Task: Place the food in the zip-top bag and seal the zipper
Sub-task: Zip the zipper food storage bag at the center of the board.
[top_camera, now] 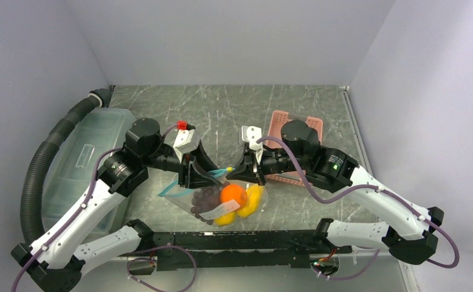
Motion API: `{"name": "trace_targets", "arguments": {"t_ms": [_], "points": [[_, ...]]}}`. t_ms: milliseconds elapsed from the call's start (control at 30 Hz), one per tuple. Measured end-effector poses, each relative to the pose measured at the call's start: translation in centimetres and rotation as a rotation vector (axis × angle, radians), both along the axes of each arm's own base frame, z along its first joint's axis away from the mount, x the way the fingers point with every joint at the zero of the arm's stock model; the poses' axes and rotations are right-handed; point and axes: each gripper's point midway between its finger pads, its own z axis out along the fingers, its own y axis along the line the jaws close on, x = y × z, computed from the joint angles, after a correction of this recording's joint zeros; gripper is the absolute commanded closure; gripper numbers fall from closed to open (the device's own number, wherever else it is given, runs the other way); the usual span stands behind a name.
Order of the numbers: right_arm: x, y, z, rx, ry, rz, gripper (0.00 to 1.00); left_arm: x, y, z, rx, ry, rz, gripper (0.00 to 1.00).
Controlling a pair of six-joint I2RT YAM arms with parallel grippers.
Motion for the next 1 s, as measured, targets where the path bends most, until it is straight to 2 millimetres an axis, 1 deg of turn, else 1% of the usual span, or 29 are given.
{"name": "trace_targets", "arguments": {"t_ms": [33,100,133,167,200,333,533,600,767,900,1000], "points": [[0.0,-0.1,-0.2,-0.007,0.005,0.000,1.00,-0.1,0.0,0.2,-0.006,-0.006,0.000,0.38],[-0.1,-0.2,-0.6,-0.023,0.012,-0.001,1.00,-0.2,0.1,0.6,-0.018,-0.014,-0.001,0.27],[-0.1,-0.3,-0.8,-0.033,0.016,-0.003,1.00,-0.3,0.2,0.7,-0.023,-0.016,0.000,0.12],[-0.1,-0.4,-1.0,-0.042,0.020,-0.004,1.00,-0.4,0.2,0.8,-0.026,-0.022,-0.001,0.02],[-0.1,-0.4,-1.2,-0.050,0.023,-0.007,1.00,-0.4,0.2,0.9,-0.030,-0.030,0.000,0.01],[-0.2,-0.7,-2.0,-0.087,0.041,-0.012,1.00,-0.2,0.3,1.0,-0.029,-0.031,0.013,0.00],[-0.4,-1.3,-2.4,-0.126,0.058,-0.019,1.00,0.4,0.0,0.8,-0.015,-0.018,0.029,0.00],[-0.4,-1.5,-2.3,-0.135,0.062,-0.024,1.00,0.7,-0.2,0.9,-0.011,-0.010,0.032,0.00],[-0.5,-2.1,-2.5,-0.165,0.074,-0.037,1.00,2.2,-1.6,1.5,0.008,0.027,0.021,0.00],[-0.6,-2.6,-2.8,-0.191,0.087,-0.049,1.00,3.1,-2.2,0.8,0.037,0.070,0.032,0.00],[-0.7,-2.9,-2.9,-0.204,0.101,-0.059,1.00,3.3,-2.3,0.9,0.024,0.079,0.044,0.00]]}}
